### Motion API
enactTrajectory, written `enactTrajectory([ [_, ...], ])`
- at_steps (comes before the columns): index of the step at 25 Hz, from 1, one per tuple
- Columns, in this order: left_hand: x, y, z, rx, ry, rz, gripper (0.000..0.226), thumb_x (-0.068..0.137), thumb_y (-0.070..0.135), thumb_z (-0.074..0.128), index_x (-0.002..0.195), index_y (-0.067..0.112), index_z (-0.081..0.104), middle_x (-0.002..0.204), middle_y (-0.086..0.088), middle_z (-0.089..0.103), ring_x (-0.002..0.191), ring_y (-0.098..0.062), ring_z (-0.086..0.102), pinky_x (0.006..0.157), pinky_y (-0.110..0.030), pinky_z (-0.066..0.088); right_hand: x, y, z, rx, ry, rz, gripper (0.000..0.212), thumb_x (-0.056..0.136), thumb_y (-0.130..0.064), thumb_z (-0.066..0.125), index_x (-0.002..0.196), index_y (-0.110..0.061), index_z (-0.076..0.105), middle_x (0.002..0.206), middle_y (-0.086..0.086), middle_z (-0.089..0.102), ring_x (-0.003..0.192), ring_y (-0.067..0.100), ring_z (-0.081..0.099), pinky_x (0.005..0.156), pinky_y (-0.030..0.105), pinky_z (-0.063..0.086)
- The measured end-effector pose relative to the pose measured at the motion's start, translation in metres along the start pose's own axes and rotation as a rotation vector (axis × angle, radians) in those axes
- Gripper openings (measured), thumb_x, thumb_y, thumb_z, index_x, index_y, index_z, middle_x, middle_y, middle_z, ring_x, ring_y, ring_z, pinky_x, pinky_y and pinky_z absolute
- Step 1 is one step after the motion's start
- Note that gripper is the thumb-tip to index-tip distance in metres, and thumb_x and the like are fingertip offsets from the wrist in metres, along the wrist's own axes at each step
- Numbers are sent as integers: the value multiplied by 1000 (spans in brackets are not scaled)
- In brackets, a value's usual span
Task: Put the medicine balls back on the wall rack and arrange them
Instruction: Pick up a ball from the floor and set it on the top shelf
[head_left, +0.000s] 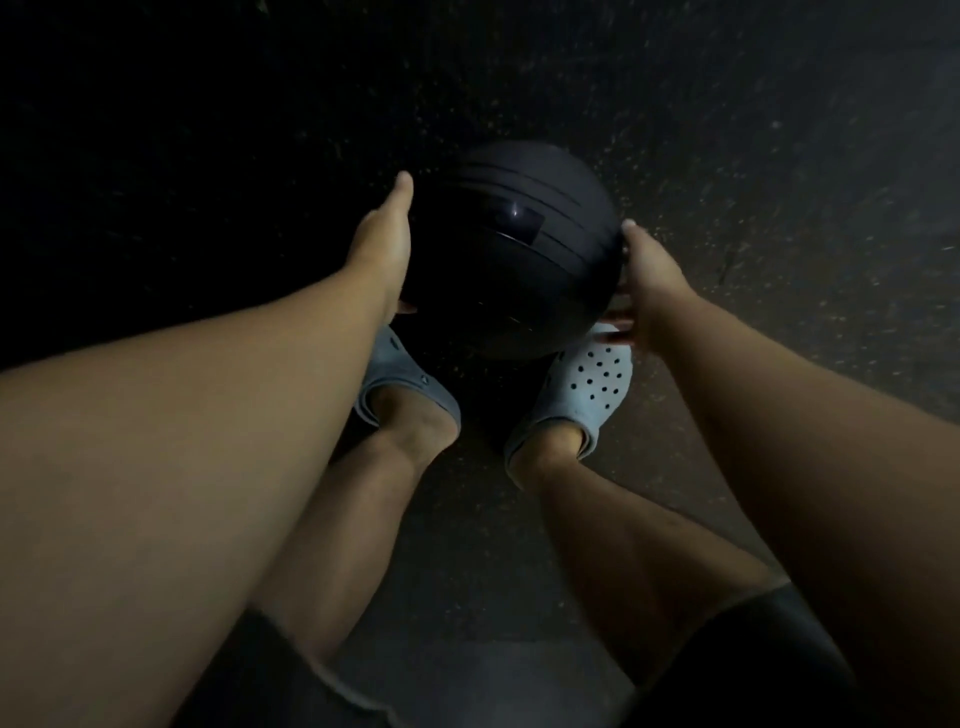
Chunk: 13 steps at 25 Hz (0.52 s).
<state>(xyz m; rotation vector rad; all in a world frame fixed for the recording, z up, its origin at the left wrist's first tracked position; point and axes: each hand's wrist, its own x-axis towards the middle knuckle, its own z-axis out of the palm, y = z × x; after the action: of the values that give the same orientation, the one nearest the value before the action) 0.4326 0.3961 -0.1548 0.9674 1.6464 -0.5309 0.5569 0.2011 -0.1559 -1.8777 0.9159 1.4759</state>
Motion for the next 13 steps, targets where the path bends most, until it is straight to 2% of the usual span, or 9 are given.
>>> enactTrajectory([
  [1,14,-1,5,-53,-55,-30,71,97,77,47,147,29,63,139,-6,69,116,-31,69,87,-48,57,15,-3,4,93,-52,33,66,99,-67,43,148,-24,55,130,9,66,114,38,66,97,58,55],
  [3,34,-5,12,-135,-166,-67,63,90,81,53,110,31,85,114,-8,83,97,-31,80,75,-44,63,36,-6,10,240,-146,58,62,93,-70,49,133,-26,69,118,7,78,107,34,73,87,52,62],
  [4,39,-5,14,-176,-201,-88,62,88,81,55,89,30,90,100,-7,87,86,-30,84,68,-43,66,42,-6,12,289,-168,58,60,92,-70,52,128,-26,74,112,8,83,104,33,76,82,50,64],
  [6,38,-2,13,-255,-216,-109,61,86,77,59,70,27,90,84,-4,87,68,-25,85,58,-42,66,40,-7,13,350,-171,45,57,91,-67,53,122,-25,78,103,8,85,100,30,79,75,48,66],
  [7,29,-1,9,-289,-217,-112,58,87,73,61,68,26,89,80,-3,86,65,-24,84,58,-41,66,30,-7,13,363,-166,39,58,92,-66,52,122,-24,78,101,8,85,100,30,79,73,46,66],
  [9,4,5,1,-368,-247,-103,49,91,65,63,74,24,84,76,-2,83,72,-24,81,64,-34,65,2,-12,8,349,-157,13,60,93,-66,49,126,-23,76,104,8,85,104,29,77,76,41,66],
  [12,-66,27,-31,-479,-262,-71,41,94,59,64,87,22,80,81,-3,80,79,-24,76,70,-32,63,-76,-36,-1,282,-146,-60,62,93,-67,49,132,-25,72,120,10,81,111,30,74,90,44,62],
  [13,-93,37,-45,-518,-278,-61,40,94,58,64,88,22,80,84,-3,80,79,-23,76,72,-32,62,-107,-49,-5,264,-143,-98,62,93,-67,49,133,-26,71,121,9,79,111,30,73,89,44,61],
])
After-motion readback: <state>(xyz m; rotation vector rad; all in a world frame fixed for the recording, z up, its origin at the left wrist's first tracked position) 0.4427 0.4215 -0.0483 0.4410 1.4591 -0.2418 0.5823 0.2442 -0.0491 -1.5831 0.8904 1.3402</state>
